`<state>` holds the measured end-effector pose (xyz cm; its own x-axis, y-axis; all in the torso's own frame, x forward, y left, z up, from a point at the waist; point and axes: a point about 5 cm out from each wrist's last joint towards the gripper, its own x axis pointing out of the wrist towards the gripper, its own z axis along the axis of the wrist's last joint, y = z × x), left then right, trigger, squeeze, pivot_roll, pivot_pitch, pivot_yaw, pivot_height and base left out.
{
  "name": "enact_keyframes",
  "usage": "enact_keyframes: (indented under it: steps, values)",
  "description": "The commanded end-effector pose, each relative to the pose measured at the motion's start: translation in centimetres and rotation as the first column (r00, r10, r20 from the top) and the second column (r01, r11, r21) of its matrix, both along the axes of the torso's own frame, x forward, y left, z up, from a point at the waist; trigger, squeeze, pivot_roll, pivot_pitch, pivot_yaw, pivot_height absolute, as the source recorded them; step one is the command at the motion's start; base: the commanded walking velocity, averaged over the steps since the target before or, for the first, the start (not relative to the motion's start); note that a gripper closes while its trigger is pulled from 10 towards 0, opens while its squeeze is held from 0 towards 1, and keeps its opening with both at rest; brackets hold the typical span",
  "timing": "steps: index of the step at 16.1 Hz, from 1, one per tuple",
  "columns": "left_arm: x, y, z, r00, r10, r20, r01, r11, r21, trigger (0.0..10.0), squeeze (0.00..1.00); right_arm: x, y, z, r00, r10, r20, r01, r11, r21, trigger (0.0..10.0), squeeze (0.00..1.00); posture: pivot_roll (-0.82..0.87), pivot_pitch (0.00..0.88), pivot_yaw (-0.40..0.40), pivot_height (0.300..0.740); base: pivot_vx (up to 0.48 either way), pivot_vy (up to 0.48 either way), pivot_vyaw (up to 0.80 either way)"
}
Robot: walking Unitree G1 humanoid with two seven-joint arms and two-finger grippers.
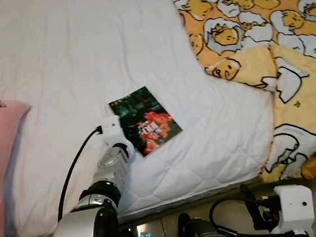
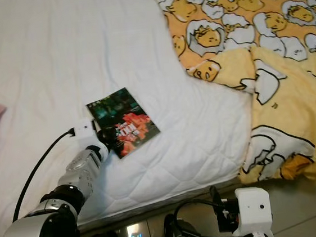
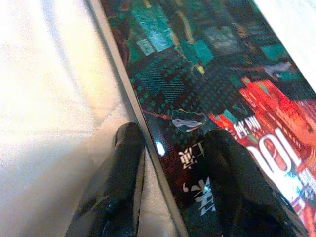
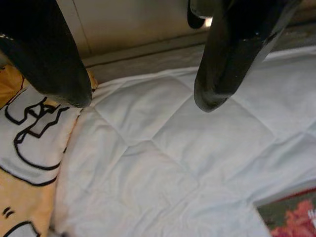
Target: Clean up the room
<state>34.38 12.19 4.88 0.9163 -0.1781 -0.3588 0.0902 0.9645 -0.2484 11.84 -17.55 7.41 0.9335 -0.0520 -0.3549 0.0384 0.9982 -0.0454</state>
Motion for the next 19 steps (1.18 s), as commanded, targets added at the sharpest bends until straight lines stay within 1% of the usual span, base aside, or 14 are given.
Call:
enact_keyframes:
  steps: [1,2,4,6,8,10,12,13,14,15,16,17,18,19]
  values:
    - [-2.1,-2.9,-2.5,0.981,-0.16,-0.109,0.163,0.986,0.021,0.0,0.0,-0.2,-0.5,-0.3,1.0,-0.01,-0.024,0.01,1.0,-0.006,10.0,0.0,-0.17,0.233,-0.122,0.74,0.0,0.0,0.0]
    - [-2.6,-4.0,-2.9,0.969,-0.206,-0.134,0.208,0.978,-0.002,0.0,0.0,0.0,-0.4,-0.4,1.0,-0.004,-0.024,0.004,1.0,-0.006,10.0,0.0,-0.16,0.232,-0.127,0.74,0.0,0.0,0.0]
    - [-3.3,-5.1,-3.4,0.953,-0.252,-0.169,0.255,0.967,-0.008,0.0,0.0,0.2,-0.4,-0.5,1.0,0.004,-0.024,-0.004,1.0,-0.005,10.0,0.0,-0.16,0.229,-0.132,0.74,0.0,0.0,0.0]
    - [-3.4,-4.9,-3.5,0.96,-0.226,-0.164,0.222,0.974,-0.044,0.0,0.0,0.5,-0.4,-0.5,1.0,0.01,-0.019,-0.01,1.0,-0.007,10.0,0.0,-0.16,0.225,-0.133,0.74,0.0,0.0,0.0]
    - [-2.9,-4.3,-3.0,0.973,-0.192,-0.124,0.184,0.98,-0.073,0.0,0.0,0.9,-0.6,-0.7,1.0,0.008,-0.015,-0.008,1.0,-0.011,10.0,0.0,-0.16,0.212,-0.127,0.74,0.0,0.0,0.0]
    - [-2.0,-2.8,-1.8,0.986,-0.167,-0.009,0.165,0.978,-0.126,0.0,0.0,1.7,-0.9,-1.0,1.0,-0.003,0.005,0.003,1.0,-0.022,10.0,0.0,-0.13,0.149,-0.099,0.74,0.0,0.0,0.0]
    - [-2.1,0.2,-0.9,0.983,-0.142,0.113,0.156,0.98,-0.124,0.0,0.0,3.5,-1.0,-1.2,0.999,-0.014,0.05,0.015,1.0,-0.021,10.0,0.0,-0.09,0.087,-0.079,0.74,0.0,0.0,0.0]
    - [-2.5,2.0,-0.1,0.976,-0.118,0.181,0.139,0.985,-0.106,0.0,0.0,4.7,-0.9,-1.2,0.997,-0.012,0.078,0.013,1.0,-0.02,10.0,0.0,-0.07,0.058,-0.073,0.74,0.0,0.0,0.0]
    - [-2.6,2.8,0.4,0.971,-0.111,0.211,0.132,0.987,-0.088,0.0,0.0,5.3,-0.9,-1.3,0.996,-0.011,0.089,0.013,1.0,-0.019,10.0,0.0,-0.05,0.035,-0.066,0.74,0.0,0.0,0.0]
    - [-2.8,3.9,1.9,0.951,-0.133,0.278,0.146,0.989,-0.027,0.0,0.0,6.7,-0.8,-1.4,0.993,-0.013,0.115,0.014,1.0,-0.014,10.0,0.0,-0.02,0.0,-0.058,0.74,0.0,0.0,0.0]
    - [-2.6,4.6,3.6,0.93,-0.155,0.333,0.159,0.987,0.016,0.0,0.0,8.1,-0.6,-1.4,0.99,-0.016,0.143,0.017,1.0,-0.007,10.0,0.0,0.01,0.0,-0.053,0.74,0.0,0.0,0.0]
    - [-2.4,4.8,4.1,0.923,-0.167,0.347,0.163,0.986,0.042,0.0,0.0,8.6,-0.5,-1.4,0.988,-0.015,0.152,0.015,1.0,-0.004,10.0,0.0,0.01,0.0,-0.052,0.74,0.0,0.0,0.0]
    - [-2.0,5.6,5.9,0.893,-0.228,0.389,0.17,0.969,0.178,0.0,0.0,10.2,-0.2,-1.3,0.983,-0.007,0.184,0.007,1.0,0.001,10.0,0.0,0.04,0.0,-0.049,0.74,0.0,0.0,0.0]
    - [-1.8,5.7,6.3,0.886,-0.24,0.396,0.168,0.963,0.208,0.0,0.0,10.6,-0.1,-1.2,0.981,-0.006,0.195,0.006,1.0,0.003,10.0,0.0,0.04,0.0,-0.049,0.74,0.0,0.0,0.0]
